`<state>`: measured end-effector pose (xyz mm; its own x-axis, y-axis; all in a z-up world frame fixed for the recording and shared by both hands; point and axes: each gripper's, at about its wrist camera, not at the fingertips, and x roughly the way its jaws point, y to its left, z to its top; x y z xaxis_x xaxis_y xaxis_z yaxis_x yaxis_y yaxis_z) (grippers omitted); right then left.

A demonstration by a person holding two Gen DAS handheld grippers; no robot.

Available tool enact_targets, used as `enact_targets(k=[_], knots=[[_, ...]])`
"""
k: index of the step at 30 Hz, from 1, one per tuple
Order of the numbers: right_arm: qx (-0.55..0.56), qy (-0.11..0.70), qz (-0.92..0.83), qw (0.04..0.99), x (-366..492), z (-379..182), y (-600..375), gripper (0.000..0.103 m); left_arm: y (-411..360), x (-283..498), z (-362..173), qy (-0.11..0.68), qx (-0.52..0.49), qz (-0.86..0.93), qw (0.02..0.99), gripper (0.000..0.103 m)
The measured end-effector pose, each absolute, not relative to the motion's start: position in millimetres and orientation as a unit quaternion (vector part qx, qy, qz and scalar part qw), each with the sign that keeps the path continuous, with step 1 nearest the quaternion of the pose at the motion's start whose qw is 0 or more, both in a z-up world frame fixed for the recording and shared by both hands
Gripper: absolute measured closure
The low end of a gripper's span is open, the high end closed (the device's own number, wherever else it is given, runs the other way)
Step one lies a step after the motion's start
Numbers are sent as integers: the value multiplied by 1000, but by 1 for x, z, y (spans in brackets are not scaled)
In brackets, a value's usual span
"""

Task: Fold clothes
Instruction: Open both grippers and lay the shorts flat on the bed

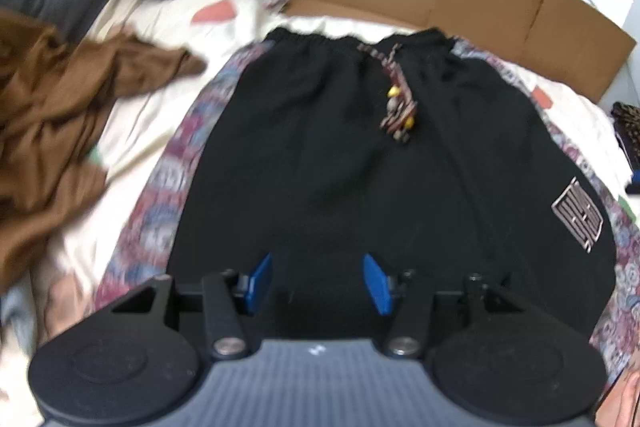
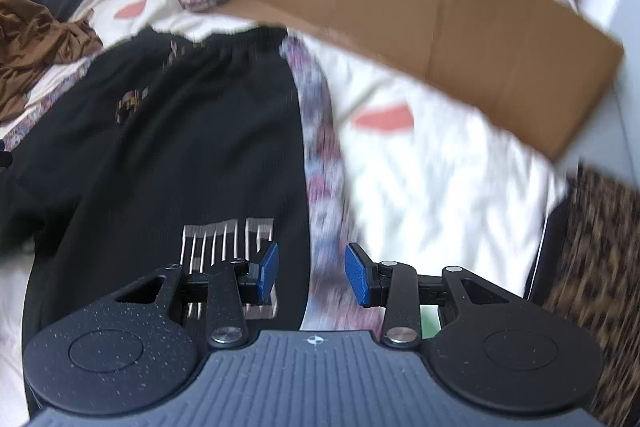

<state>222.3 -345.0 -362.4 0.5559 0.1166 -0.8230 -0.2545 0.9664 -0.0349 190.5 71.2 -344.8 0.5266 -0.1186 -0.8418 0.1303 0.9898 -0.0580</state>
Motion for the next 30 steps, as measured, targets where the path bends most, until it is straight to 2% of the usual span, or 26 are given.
enact_targets(k=[10, 12, 14, 17, 30], knots=[[-47, 496, 61, 865, 171, -389, -371, 59, 85, 176, -378, 490, -38, -61, 869, 48], [-41, 497, 56, 865, 165, -388, -375, 59, 87, 177, -380, 487, -48, -59, 870, 55], [-37, 497, 53, 865, 162, -388, -378, 59, 88, 177, -380, 485, -63, -72, 869, 76], [-33, 496, 47, 866, 157, -386, -381, 59, 89, 173, -377, 488, -75, -84, 865, 88], [-8, 484, 20, 875, 150, -379, -398, 59, 68, 113, -333, 510, -91, -185, 835, 92]])
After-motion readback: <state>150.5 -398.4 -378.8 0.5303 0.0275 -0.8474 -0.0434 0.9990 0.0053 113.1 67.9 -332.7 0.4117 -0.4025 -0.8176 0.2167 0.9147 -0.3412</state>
